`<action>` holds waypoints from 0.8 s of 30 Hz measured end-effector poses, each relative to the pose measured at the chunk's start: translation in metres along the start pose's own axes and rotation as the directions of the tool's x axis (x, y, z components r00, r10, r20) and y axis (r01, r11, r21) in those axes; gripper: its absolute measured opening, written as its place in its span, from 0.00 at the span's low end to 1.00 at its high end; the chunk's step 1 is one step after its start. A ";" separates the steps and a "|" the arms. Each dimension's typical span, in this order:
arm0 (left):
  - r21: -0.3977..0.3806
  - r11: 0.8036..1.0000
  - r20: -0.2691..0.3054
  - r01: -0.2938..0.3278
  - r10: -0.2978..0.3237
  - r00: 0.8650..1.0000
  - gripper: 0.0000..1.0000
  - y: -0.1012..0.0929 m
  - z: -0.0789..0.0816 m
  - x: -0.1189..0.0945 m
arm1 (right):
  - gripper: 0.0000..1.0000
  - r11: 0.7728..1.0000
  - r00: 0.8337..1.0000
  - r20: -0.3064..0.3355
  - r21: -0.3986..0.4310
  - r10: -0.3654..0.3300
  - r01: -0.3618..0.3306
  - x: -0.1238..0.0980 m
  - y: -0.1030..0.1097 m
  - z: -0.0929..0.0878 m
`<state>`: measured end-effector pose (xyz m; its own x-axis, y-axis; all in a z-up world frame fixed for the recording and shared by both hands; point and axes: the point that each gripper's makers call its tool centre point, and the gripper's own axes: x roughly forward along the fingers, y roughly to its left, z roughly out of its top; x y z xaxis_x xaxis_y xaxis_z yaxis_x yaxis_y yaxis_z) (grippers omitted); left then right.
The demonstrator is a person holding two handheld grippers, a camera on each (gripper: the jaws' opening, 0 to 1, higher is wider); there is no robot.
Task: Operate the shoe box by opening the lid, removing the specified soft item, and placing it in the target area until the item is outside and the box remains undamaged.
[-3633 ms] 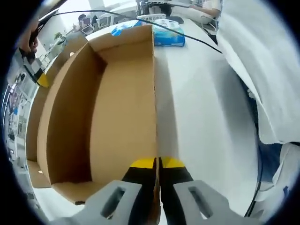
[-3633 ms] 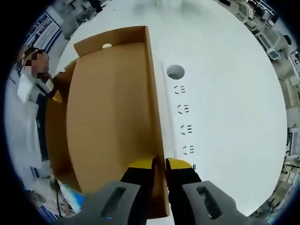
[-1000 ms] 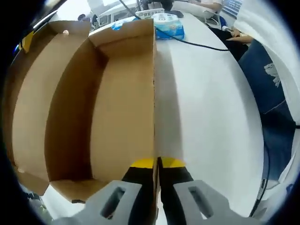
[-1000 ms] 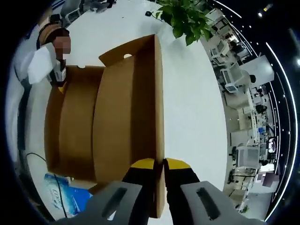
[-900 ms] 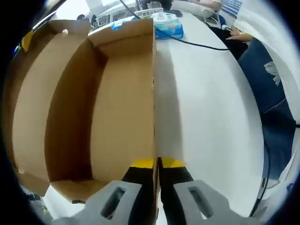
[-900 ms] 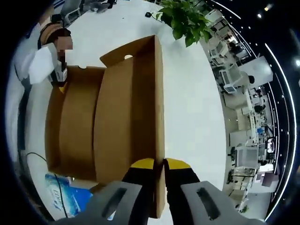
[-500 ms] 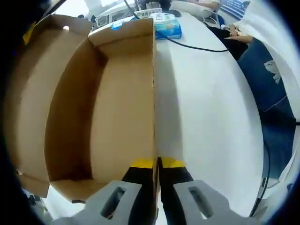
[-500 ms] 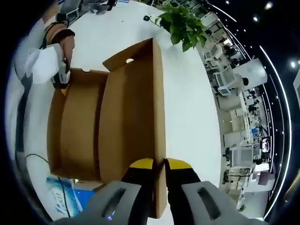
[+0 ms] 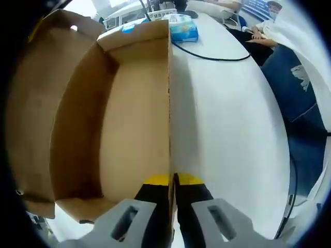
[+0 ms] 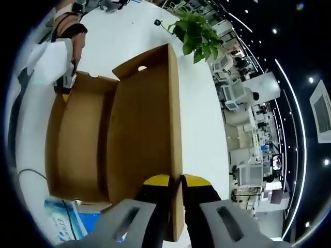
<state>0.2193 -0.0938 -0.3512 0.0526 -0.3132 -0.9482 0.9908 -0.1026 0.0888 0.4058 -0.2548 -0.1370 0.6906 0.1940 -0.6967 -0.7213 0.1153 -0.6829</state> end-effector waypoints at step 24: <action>0.001 1.000 -0.008 0.000 0.000 1.000 0.01 -0.007 -0.005 0.003 | 0.05 0.974 0.978 0.023 -0.085 -0.209 0.210 -0.034 0.026 0.009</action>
<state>0.2133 -0.0895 -0.3563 0.0535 -0.3055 -0.9507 0.9906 -0.1039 0.0892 0.3632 -0.2493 -0.1295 0.8248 0.1877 -0.5333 -0.5528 0.0701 -0.8303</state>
